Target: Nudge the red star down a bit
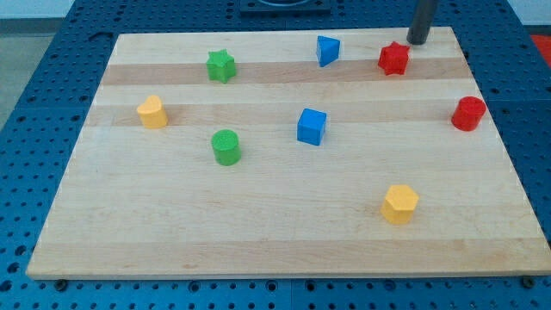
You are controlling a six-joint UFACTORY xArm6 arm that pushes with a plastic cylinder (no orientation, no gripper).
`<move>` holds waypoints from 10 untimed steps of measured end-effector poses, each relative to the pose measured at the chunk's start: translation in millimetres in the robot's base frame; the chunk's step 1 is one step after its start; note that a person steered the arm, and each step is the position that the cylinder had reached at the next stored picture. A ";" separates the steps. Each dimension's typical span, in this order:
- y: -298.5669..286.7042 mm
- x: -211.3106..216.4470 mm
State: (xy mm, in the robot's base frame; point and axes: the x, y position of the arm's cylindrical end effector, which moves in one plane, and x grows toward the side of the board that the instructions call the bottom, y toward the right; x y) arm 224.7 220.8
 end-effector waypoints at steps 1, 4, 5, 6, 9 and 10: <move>-10.0 0.0; -37.8 0.5; -37.8 5.4; -37.8 7.1; -47.1 20.2; -54.4 20.1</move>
State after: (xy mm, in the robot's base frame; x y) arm 244.8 166.5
